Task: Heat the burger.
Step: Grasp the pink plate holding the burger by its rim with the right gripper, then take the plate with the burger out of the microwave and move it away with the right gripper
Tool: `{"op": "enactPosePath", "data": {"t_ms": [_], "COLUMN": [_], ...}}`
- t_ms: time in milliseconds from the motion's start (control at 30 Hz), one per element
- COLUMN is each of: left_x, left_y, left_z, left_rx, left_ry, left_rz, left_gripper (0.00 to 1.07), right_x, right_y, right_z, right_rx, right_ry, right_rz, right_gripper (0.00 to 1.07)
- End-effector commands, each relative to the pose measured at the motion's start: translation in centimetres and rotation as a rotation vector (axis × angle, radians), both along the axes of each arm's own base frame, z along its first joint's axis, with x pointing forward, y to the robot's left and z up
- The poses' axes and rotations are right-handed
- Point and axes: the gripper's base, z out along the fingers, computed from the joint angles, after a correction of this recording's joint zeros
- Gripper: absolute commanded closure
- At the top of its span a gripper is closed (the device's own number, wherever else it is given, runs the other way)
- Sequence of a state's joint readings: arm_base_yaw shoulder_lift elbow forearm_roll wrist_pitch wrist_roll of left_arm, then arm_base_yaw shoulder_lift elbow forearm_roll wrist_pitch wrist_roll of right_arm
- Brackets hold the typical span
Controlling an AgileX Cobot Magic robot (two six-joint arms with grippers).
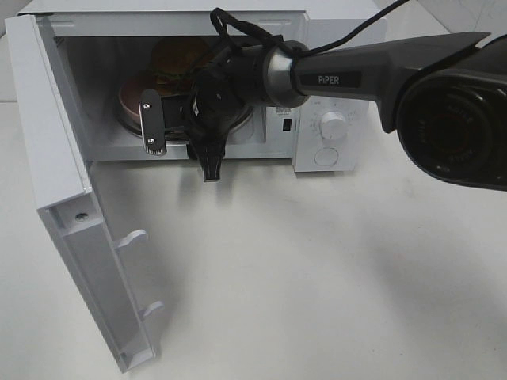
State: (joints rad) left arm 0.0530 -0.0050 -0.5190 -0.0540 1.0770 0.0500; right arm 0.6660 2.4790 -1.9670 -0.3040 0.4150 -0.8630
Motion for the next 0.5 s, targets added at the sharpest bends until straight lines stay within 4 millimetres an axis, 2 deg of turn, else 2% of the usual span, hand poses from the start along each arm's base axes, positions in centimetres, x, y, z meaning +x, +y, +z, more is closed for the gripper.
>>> {"op": "enactPosePath", "data": {"t_ms": [33,67,100,133,233,500], "left_x": [-0.2,-0.2,-0.2,-0.2,-0.2,-0.2], "left_y": [-0.1,-0.1,-0.1,-0.1,-0.1,-0.1], "left_z": [0.0,0.0,0.0,0.0,0.0,0.0], "left_rx": [-0.009,-0.009,-0.009,-0.009,-0.009,-0.009], "left_ry": [-0.023,-0.023,-0.023,-0.023,-0.023,-0.023], "left_rz": [-0.003,-0.003,-0.003,-0.003,-0.003,-0.003], "left_gripper": [0.06,0.06,0.06,0.06,0.06,0.06], "right_x": [-0.1,-0.2,-0.2,-0.3,-0.5,-0.9], "right_y": [-0.3,-0.4,-0.4,-0.4,-0.4,-0.7], "right_z": [0.4,0.7,0.7,1.0,1.6,2.9], "right_rx": [-0.001,0.008,0.008,0.011,0.011,-0.015], "right_ry": [0.035,0.047,0.047,0.053,0.059,0.052], "right_rz": [-0.037,-0.046,-0.046,-0.051,-0.052,-0.023], "right_gripper": [0.81,0.93,0.93,1.01,1.07,1.07]}}
